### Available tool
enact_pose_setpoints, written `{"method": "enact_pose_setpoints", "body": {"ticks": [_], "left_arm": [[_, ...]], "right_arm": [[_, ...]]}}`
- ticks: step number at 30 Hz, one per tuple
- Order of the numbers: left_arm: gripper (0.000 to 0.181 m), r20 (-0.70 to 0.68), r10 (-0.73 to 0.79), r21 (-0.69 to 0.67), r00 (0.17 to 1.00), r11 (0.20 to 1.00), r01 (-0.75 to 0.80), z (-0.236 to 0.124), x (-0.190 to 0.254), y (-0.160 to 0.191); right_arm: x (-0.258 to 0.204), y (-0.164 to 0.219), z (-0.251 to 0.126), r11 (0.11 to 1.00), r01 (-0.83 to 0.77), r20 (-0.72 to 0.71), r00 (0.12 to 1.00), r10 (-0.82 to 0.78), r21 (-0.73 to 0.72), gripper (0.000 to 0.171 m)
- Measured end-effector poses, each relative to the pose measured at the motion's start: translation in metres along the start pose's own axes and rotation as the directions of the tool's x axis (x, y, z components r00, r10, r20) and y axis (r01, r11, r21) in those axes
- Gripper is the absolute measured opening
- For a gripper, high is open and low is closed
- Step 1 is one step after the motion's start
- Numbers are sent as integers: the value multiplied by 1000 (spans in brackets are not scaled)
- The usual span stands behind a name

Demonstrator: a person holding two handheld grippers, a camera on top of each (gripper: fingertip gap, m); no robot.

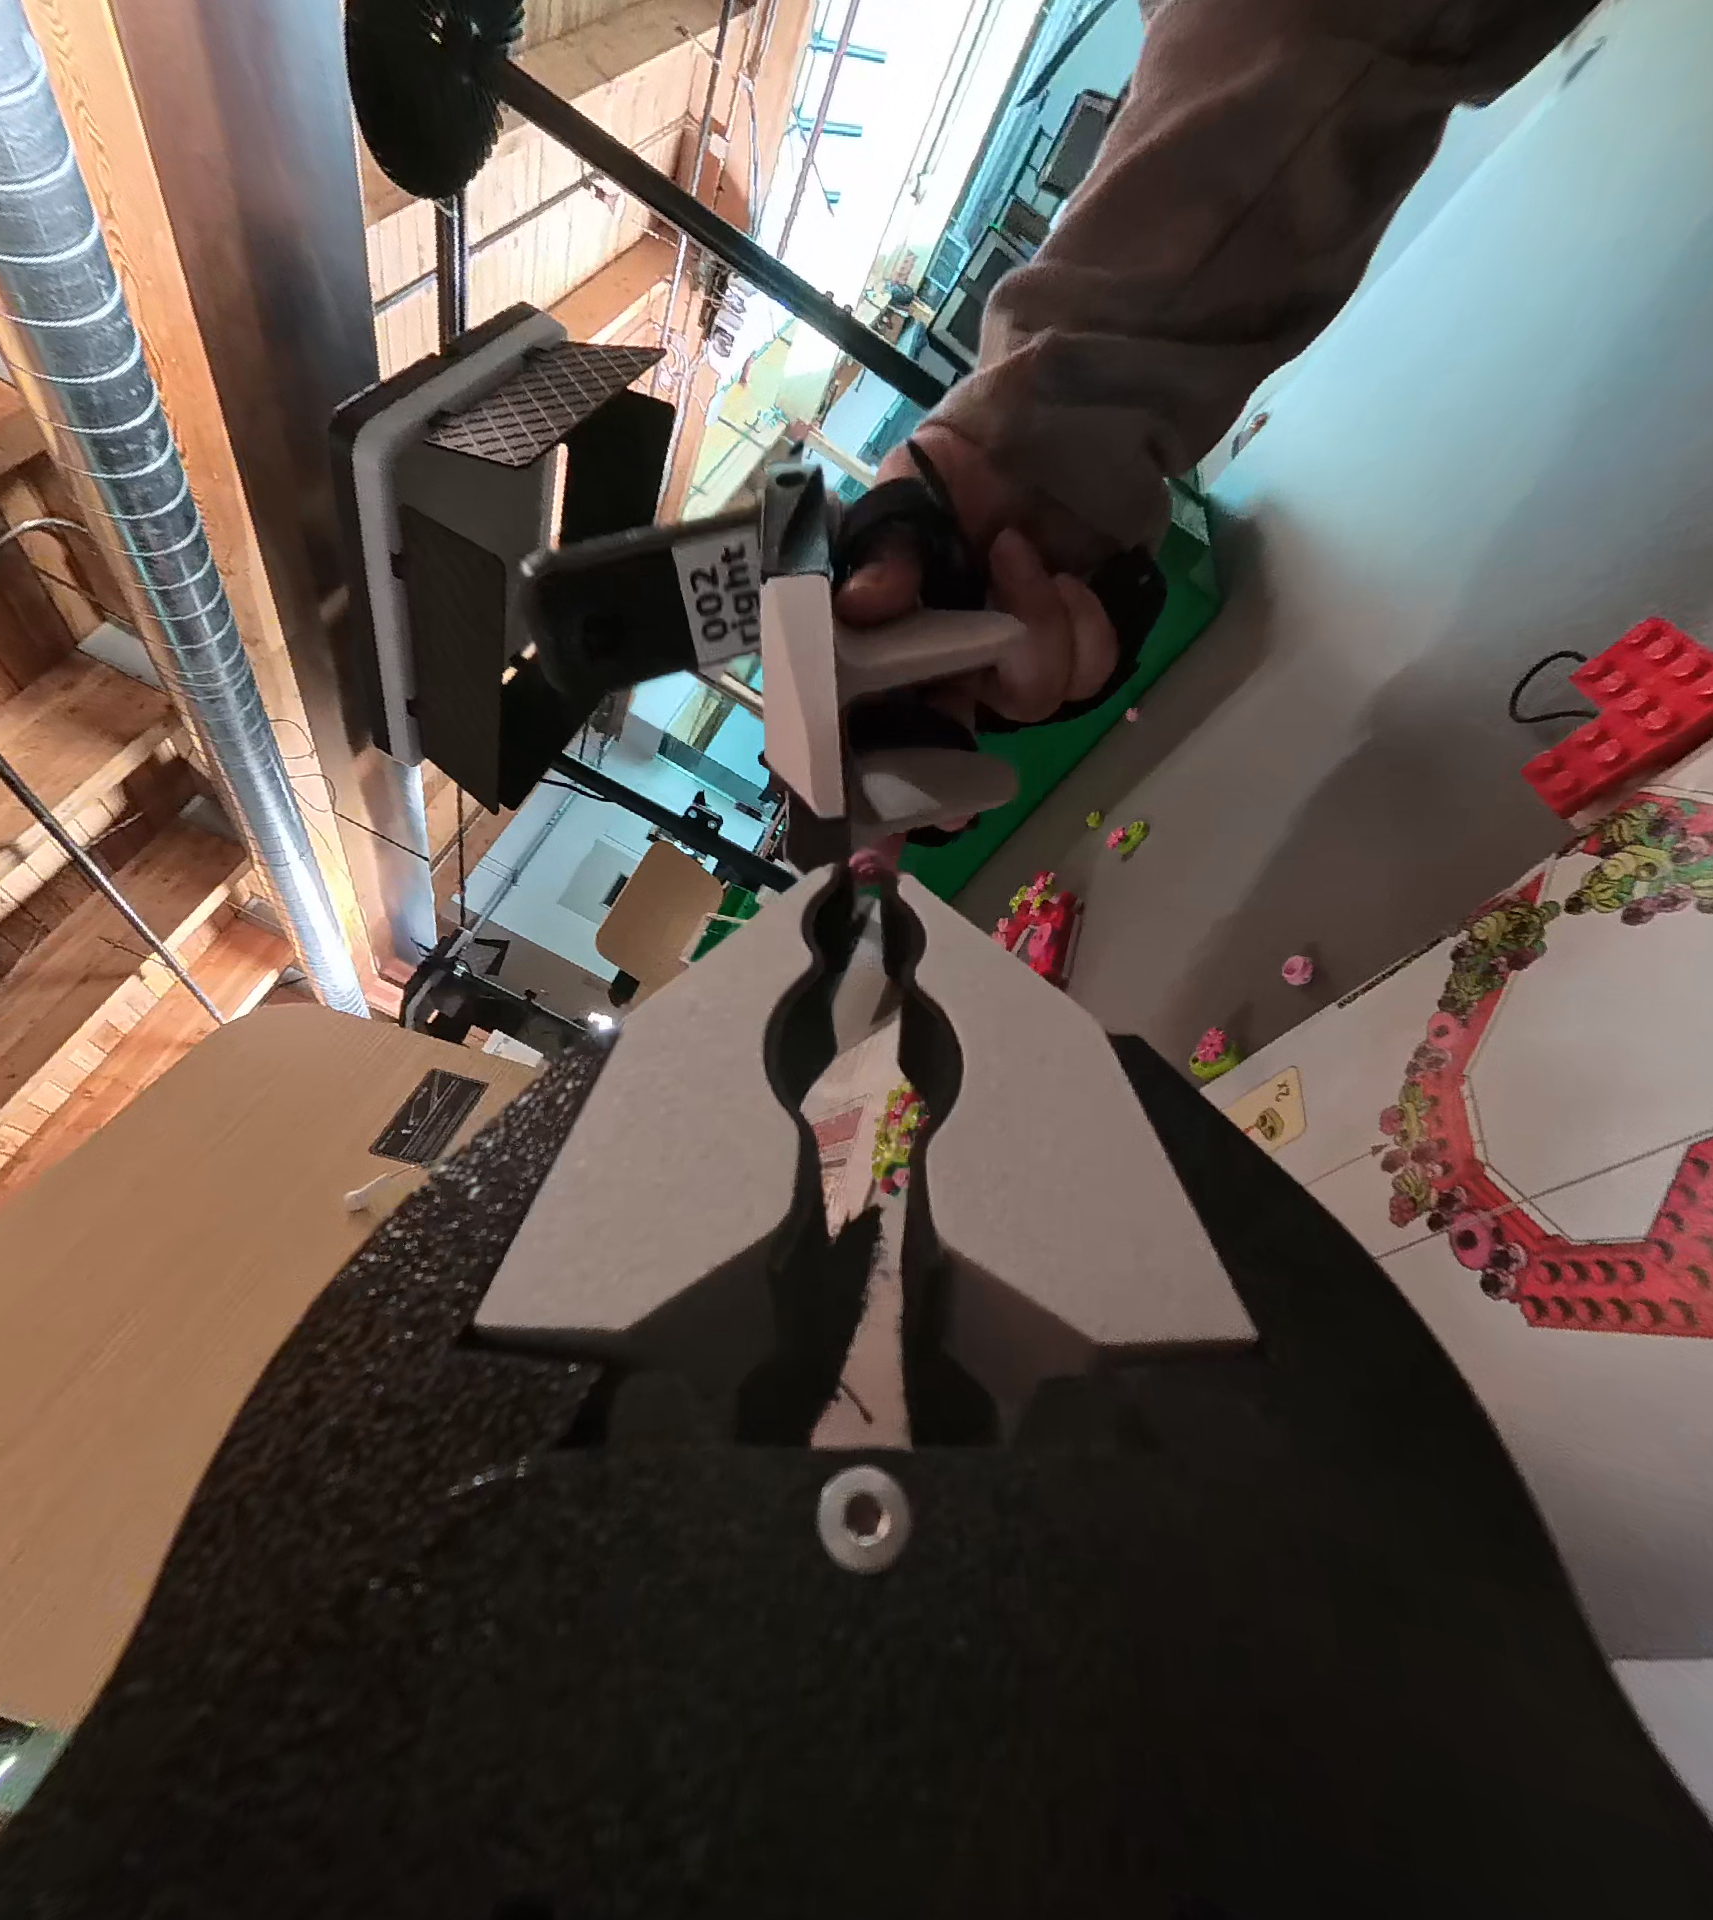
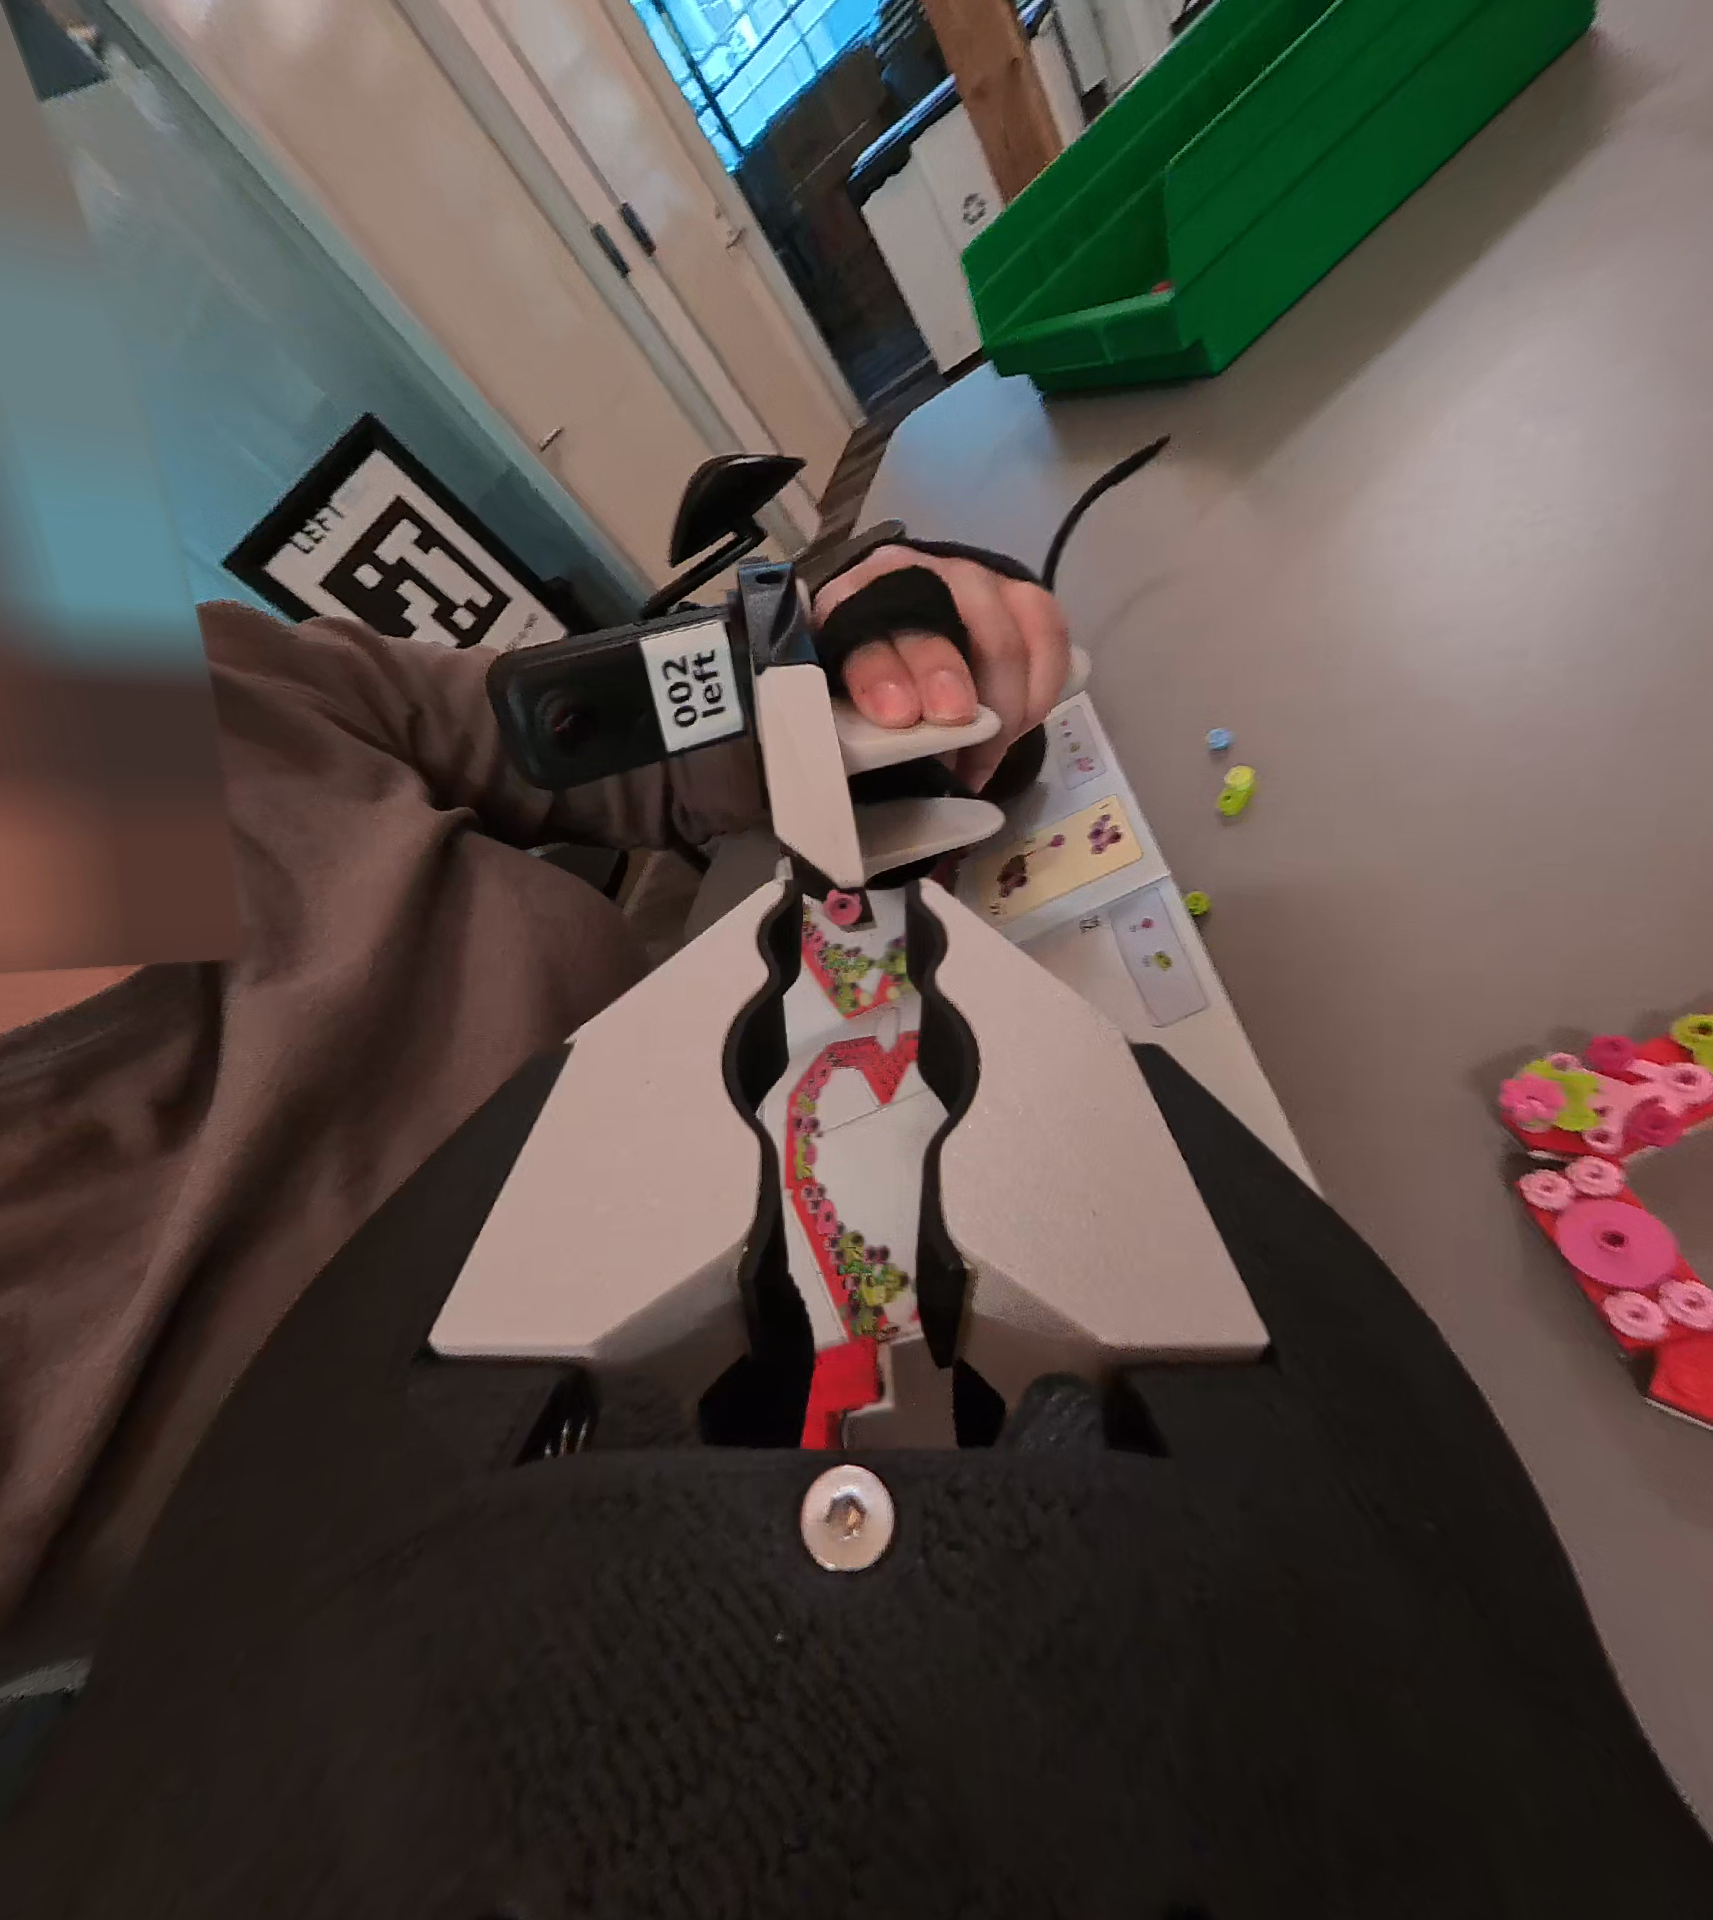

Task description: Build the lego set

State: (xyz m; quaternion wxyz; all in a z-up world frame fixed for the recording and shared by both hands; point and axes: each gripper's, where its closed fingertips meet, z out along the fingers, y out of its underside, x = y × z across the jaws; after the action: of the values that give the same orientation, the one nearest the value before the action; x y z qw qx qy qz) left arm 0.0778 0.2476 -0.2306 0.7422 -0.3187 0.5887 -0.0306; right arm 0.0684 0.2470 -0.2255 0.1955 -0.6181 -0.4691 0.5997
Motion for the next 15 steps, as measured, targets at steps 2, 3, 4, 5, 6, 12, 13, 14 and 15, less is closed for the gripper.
{"method": "enact_pose_setpoints", "body": {"ticks": [2,3,4,5,6,12,13,14,15], "left_arm": [[3,-15,-13,-22,1000,1000,13,2,2,4],[3,-30,-29,-44,999,999,27,4,4,7],[4,-62,-51,-71,997,996,46,6,7,11],[4,-91,-75,-96,993,993,66,10,10,15],[4,-115,-107,-125,988,988,93,14,11,18],[4,-467,-315,-385,827,914,131,59,38,43],[4,-527,-326,-419,785,903,93,65,44,48],[4,-565,-342,-462,751,885,56,72,49,55],[4,-607,-341,-479,718,878,13,79,54,59]], "right_arm": [[5,-1,-12,999,42,-75,996,-40,28,18],[9,-1,-20,995,82,-134,988,-75,49,18],[13,-2,-29,988,134,-208,971,-116,74,19],[20,-3,-41,975,201,-301,940,-164,99,20],[26,-4,-54,951,287,-408,887,-218,114,21],[37,11,-143,710,704,-899,315,-303,8,21],[35,16,-151,679,733,-921,240,-307,-36,21],[33,21,-157,649,756,-930,177,-322,-81,20],[31,21,-162,622,774,-937,120,-328,-119,17]]}}
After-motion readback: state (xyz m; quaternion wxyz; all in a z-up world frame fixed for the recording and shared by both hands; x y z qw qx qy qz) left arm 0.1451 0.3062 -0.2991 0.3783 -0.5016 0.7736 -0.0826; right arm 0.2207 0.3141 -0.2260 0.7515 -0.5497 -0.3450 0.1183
